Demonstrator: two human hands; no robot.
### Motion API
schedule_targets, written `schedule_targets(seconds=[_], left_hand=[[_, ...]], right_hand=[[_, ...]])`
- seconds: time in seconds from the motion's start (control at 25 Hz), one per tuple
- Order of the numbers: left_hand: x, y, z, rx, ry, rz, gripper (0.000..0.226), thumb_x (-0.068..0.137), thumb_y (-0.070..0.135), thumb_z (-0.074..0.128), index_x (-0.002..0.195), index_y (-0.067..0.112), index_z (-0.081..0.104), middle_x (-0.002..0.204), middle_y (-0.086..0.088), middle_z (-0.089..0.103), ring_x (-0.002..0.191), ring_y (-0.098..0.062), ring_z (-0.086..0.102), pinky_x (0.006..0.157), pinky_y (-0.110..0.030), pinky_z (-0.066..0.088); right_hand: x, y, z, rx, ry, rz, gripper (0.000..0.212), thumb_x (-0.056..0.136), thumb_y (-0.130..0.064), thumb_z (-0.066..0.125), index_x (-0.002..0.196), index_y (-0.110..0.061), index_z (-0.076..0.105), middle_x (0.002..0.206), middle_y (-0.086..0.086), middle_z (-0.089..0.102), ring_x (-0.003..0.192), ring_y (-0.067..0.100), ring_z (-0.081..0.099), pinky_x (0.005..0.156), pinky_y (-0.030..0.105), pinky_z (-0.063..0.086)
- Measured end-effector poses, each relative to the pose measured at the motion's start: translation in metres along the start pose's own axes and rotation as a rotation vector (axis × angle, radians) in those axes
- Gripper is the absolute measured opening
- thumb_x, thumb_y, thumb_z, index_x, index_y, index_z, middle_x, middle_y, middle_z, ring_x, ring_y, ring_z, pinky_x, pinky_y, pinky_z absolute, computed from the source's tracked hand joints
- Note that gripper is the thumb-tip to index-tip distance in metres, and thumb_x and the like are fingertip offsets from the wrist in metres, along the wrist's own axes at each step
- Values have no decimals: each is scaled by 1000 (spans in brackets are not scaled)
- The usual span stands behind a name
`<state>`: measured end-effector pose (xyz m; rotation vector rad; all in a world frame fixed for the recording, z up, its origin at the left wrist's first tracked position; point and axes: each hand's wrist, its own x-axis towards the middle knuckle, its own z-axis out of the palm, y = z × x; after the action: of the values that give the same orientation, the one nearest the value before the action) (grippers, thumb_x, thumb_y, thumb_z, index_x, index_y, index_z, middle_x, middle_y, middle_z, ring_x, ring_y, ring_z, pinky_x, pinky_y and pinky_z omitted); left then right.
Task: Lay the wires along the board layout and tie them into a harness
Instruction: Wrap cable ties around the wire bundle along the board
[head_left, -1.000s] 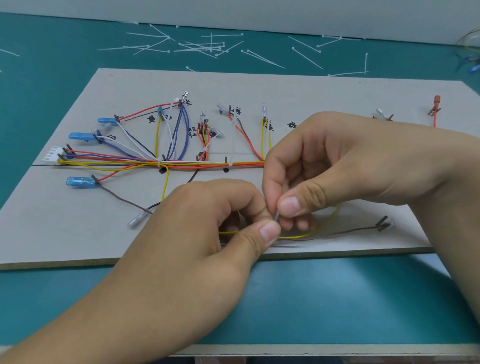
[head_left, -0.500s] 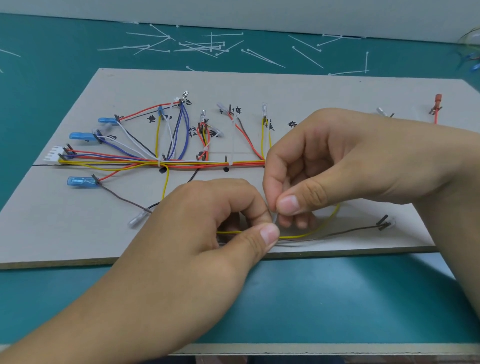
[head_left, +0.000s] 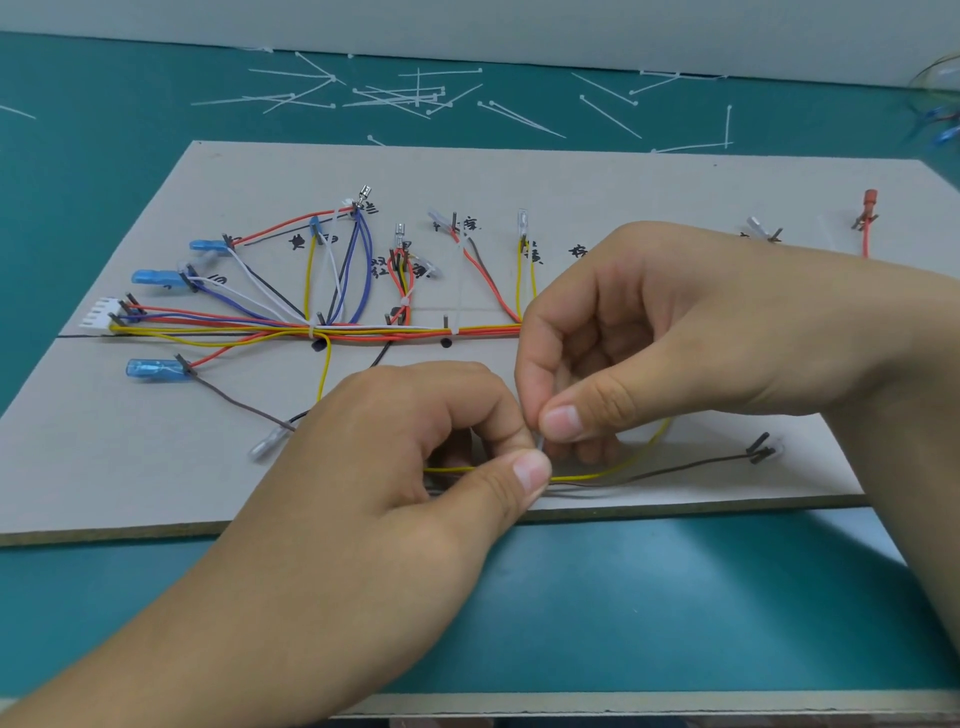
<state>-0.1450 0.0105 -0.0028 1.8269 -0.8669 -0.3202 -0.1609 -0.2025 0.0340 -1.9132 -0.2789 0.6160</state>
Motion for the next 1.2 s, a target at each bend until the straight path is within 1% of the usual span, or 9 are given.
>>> schedule_targets(seconds=[0.16, 0.28, 0.48, 0.68, 0.8, 0.88, 1.12, 1.2], left_hand=[[-2, 0, 3, -101, 57, -44, 13, 75, 27, 69, 67, 17, 63, 64, 16, 58, 60, 0, 52, 62, -7, 40], [-1, -1, 4, -116, 37, -37, 17, 76, 26, 69, 72, 10, 65, 64, 15, 58, 60, 1, 51, 62, -7, 39], [-2, -1, 4, -179, 48, -62, 17, 76, 26, 70, 72, 10, 66, 64, 15, 59, 59, 3, 53, 61, -5, 40], [-2, -1, 3, -128, 55, -58, 17, 75, 26, 69, 72, 10, 65, 65, 14, 59, 60, 0, 51, 61, -7, 41], [-2, -1, 5, -162, 69, -65, 16, 75, 24, 70, 72, 9, 65, 64, 13, 59, 59, 1, 52, 60, -6, 41], [-3, -1, 5, -176, 73, -67, 15, 75, 23, 70, 72, 8, 65, 64, 11, 60, 59, 1, 52, 60, -6, 41], [-4, -2, 5, -84, 91, -76, 15, 73, 25, 68, 75, 10, 68, 66, 6, 62, 61, -5, 52, 62, -18, 43], [-4, -3, 5, -95, 100, -78, 15, 73, 24, 68, 75, 9, 68, 66, 6, 62, 61, -5, 52, 62, -17, 43]], right_hand=[[0, 0, 0, -3, 12, -1, 5, 87, -3, 71, 88, 1, 72, 75, 16, 73, 66, 19, 68, 67, 29, 58], [0, 1, -1, 67, -7, 2, 7, 89, 0, 67, 91, 4, 72, 79, 13, 75, 69, 18, 69, 69, 29, 59], [-1, 3, -2, 178, -46, -8, 9, 87, 5, 65, 92, 2, 73, 80, 15, 75, 69, 20, 70, 67, 29, 59], [0, 4, -1, 172, -53, -15, 10, 84, 8, 67, 90, 2, 72, 79, 18, 74, 68, 22, 68, 67, 31, 58], [1, 5, -2, 150, -40, -8, 8, 85, 7, 68, 90, 2, 72, 79, 16, 74, 68, 21, 68, 68, 30, 58], [0, 6, -3, 132, -31, -1, 8, 86, 6, 68, 91, 2, 73, 80, 18, 74, 69, 22, 68, 68, 31, 58], [1, 6, -2, 120, -29, -6, 9, 85, 4, 70, 90, -2, 74, 81, 20, 74, 70, 22, 69, 70, 31, 59], [1, 5, -1, 105, -24, -5, 10, 84, 3, 71, 89, -5, 75, 80, 19, 74, 70, 22, 70, 70, 31, 60]])
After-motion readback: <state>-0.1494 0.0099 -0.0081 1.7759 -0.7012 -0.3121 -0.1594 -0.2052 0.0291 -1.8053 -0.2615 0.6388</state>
